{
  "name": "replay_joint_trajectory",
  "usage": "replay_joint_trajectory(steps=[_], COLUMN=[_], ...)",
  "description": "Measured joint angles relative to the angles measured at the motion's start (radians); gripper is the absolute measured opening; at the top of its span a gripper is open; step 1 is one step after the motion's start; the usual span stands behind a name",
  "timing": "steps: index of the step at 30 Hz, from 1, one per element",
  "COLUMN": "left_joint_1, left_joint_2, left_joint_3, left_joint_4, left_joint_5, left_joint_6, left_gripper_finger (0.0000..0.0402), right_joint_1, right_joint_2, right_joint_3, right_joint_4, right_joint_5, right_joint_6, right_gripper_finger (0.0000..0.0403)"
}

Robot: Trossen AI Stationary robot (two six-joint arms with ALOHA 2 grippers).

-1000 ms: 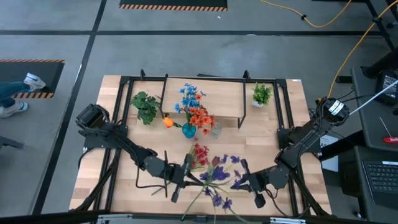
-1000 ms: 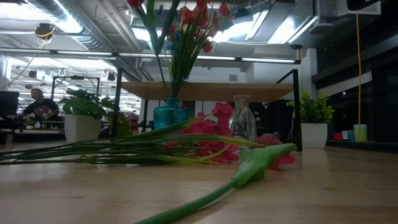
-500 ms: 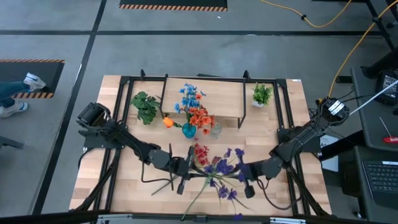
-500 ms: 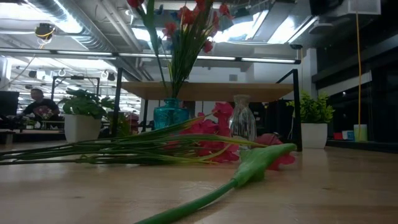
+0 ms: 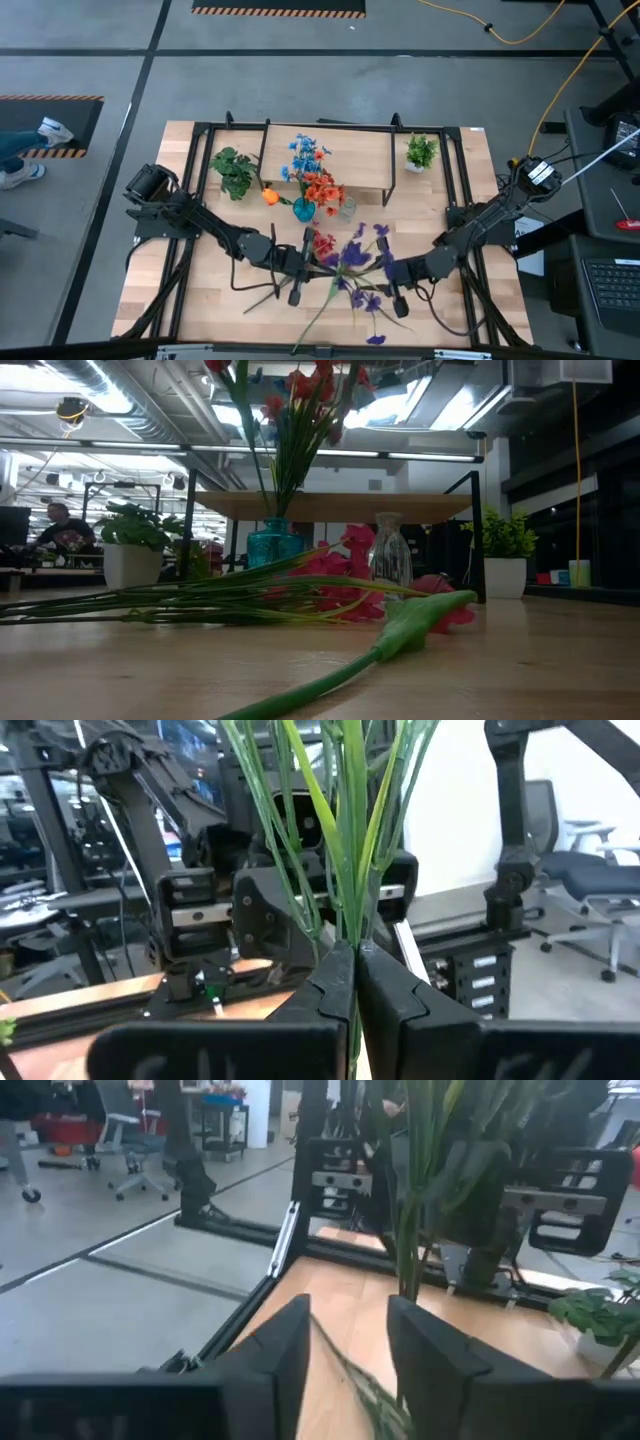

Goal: Pick and place flowers into a vace then onto a shelf
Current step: Put the purple flowers into the transparent vase

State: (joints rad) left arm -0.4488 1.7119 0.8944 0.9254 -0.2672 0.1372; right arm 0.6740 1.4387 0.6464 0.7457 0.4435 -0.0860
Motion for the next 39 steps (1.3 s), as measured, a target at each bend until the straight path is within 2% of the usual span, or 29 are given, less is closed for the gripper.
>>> replay_joint_trajectory(steps=[4, 8, 16, 20, 25, 39], left_joint_1=[0.002, 0.002, 0.031, 0.057, 0.081, 0.146], left_joint_2=[0.0, 0.0, 0.0, 0.0, 0.0, 0.0], left_joint_3=[0.0, 0.0, 0.0, 0.0, 0.0, 0.0], left_joint_4=[0.006, 0.029, 0.037, 0.036, 0.041, 0.044], left_joint_5=[-0.001, 0.0, 0.0, 0.001, 0.065, 0.089], left_joint_6=[0.0, 0.023, 0.063, 0.063, 0.061, 0.068], left_gripper_finger=[0.0003, 0.0003, 0.0003, 0.0003, 0.0003, 0.0003], right_joint_1=[-0.033, -0.067, -0.107, -0.124, -0.144, -0.174], right_joint_2=[0.0, 0.0, 0.0, 0.0, 0.0, 0.0], right_joint_3=[0.0, 0.0, 0.0, 0.0, 0.0, 0.0], right_joint_4=[0.013, 0.03, 0.062, 0.083, 0.082, 0.082], right_joint_5=[0.0, 0.001, -0.003, -0.052, -0.053, -0.053], right_joint_6=[-0.001, 0.003, 0.003, 0.009, 0.006, 0.006], right_gripper_finger=[0.0171, 0.0184, 0.0186, 0.0186, 0.0186, 0.0185])
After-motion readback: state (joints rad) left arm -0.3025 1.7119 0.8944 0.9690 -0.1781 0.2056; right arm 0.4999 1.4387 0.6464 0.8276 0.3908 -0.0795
